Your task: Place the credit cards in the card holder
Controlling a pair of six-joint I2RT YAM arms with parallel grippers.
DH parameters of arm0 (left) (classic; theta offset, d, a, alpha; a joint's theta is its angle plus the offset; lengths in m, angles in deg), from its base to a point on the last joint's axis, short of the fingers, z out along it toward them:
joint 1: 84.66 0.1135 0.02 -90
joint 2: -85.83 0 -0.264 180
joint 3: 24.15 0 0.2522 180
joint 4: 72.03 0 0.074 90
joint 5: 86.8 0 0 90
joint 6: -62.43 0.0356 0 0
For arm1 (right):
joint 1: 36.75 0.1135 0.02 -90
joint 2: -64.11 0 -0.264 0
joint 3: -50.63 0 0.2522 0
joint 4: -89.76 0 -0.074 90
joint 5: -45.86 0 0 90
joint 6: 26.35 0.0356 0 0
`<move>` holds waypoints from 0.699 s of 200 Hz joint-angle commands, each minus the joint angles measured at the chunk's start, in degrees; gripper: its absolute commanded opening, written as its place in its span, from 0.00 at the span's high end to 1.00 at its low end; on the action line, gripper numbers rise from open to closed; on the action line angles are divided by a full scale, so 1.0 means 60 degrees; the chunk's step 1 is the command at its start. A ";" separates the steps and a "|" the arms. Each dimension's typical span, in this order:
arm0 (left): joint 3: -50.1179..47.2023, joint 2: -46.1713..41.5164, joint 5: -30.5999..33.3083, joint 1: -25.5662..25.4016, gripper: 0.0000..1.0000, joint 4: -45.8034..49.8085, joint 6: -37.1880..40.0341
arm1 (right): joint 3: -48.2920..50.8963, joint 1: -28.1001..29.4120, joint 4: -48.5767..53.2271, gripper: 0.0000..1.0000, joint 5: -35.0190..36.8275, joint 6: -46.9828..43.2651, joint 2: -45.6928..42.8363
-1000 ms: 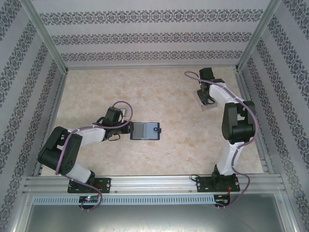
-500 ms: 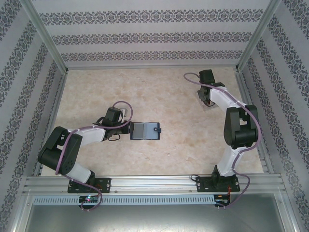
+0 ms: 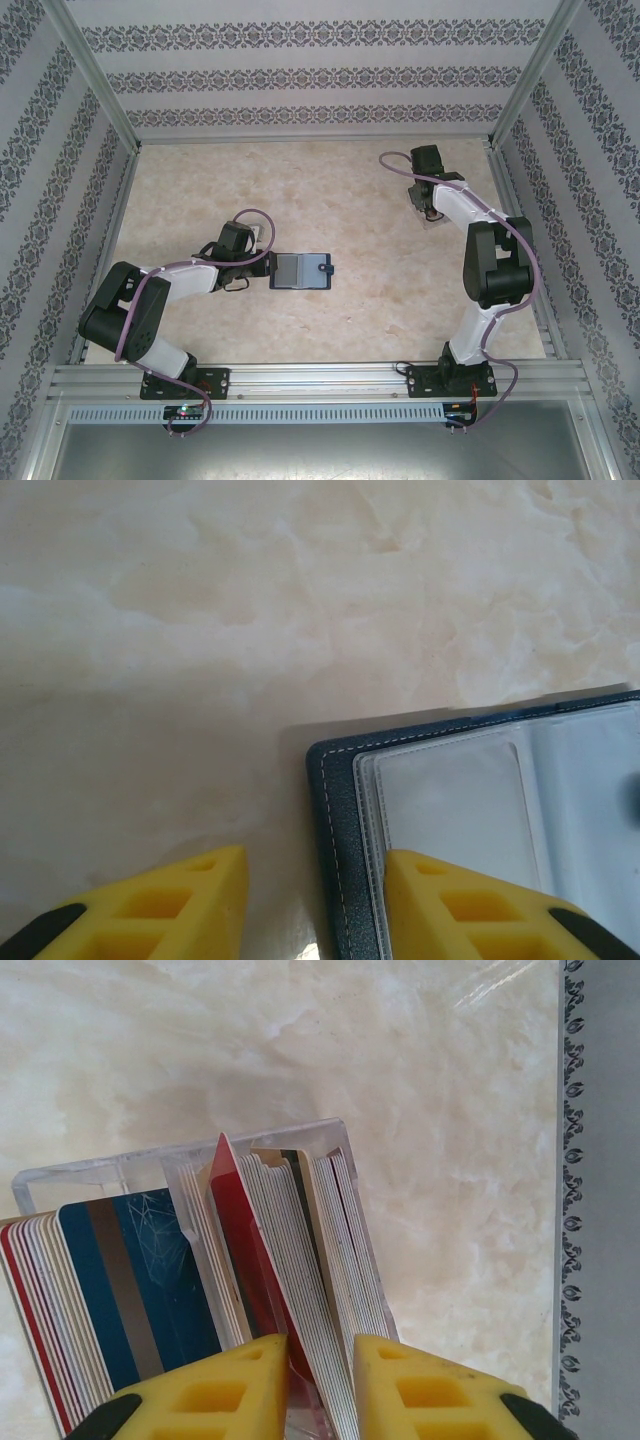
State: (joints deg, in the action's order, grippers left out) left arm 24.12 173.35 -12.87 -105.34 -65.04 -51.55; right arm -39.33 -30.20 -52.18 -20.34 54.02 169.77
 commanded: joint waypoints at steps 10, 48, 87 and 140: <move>0.0235 0.0037 -0.0084 -0.0110 0.59 0.0183 -0.0017 | 0.0001 0.0066 -0.0083 0.74 0.0488 -0.0155 0.0014; 0.0255 0.0154 -0.0017 -0.0108 0.59 0.0169 -0.0001 | -0.0129 0.0066 -0.0021 0.73 0.0795 -0.0083 0.0273; 0.0358 0.0295 0.0056 -0.0100 0.59 0.0267 0.0066 | -0.0117 0.0074 -0.0033 0.75 0.1003 0.0030 0.0134; 0.0374 0.0196 0.0110 -0.0098 0.59 0.0373 0.0134 | -0.0131 0.0161 0.0038 0.89 0.0928 0.0103 -0.0032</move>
State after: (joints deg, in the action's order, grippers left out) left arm 25.05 174.56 -12.85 -105.34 -64.65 -51.55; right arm -39.33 -30.05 -52.34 -17.31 54.26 170.54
